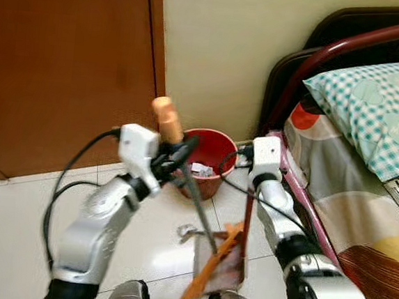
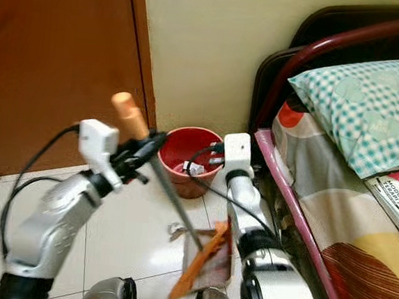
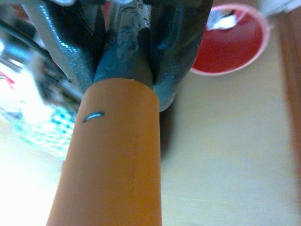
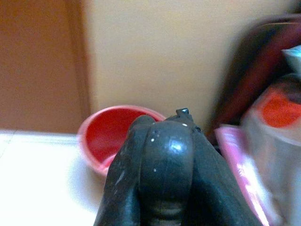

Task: Sweep floor

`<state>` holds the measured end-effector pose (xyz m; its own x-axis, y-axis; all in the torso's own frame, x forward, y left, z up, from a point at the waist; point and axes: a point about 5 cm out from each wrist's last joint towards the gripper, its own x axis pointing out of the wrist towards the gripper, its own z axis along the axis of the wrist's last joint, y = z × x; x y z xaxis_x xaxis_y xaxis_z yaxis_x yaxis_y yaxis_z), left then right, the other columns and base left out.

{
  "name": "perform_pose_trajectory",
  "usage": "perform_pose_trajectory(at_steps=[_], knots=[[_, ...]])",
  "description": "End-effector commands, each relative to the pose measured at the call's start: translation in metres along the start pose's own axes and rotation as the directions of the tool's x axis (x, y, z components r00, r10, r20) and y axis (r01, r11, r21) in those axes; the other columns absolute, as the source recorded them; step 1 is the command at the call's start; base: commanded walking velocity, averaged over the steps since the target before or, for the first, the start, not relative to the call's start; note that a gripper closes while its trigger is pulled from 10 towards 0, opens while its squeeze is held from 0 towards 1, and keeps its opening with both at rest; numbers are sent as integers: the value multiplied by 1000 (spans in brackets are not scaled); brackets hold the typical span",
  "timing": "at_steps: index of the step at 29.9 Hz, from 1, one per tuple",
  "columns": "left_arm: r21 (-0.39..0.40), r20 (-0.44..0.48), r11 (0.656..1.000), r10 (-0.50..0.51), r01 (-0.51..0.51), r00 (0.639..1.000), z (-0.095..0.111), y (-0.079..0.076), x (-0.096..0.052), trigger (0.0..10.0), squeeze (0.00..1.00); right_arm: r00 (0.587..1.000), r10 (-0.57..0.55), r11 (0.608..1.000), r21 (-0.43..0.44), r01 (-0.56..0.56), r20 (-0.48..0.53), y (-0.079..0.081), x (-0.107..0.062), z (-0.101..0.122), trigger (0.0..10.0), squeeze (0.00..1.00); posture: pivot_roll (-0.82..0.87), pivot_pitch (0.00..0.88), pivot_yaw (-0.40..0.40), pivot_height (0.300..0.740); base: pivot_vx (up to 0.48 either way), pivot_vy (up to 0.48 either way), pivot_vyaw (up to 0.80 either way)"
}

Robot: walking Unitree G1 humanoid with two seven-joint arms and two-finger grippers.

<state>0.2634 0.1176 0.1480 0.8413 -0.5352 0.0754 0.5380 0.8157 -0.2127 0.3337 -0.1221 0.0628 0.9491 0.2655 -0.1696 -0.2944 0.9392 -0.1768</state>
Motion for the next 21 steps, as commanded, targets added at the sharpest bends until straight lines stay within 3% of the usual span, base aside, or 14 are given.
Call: perform_pose_trajectory(at_steps=[1,10,18,21], knots=[[8,40,1000,10,-11,999,12,0,0,10000,0,994,107,992,-61,-107,-5,3,-3,-1,10000,0,41,153,-41,740,0,0,0],[53,175,988,137,-148,975,49,24,12,10000,0,971,225,945,-222,-239,-84,-6,-15,-11,10000,0,28,144,-38,740,0,0,0],[104,275,975,163,-198,948,86,36,16,10000,0,976,173,953,-227,-200,-132,-14,-17,-19,10000,0,35,136,-34,740,0,0,0],[120,281,971,167,-207,945,90,39,15,10000,0,977,164,955,-225,-192,-139,-16,-18,-20,10000,0,35,136,-34,740,0,0,0]])
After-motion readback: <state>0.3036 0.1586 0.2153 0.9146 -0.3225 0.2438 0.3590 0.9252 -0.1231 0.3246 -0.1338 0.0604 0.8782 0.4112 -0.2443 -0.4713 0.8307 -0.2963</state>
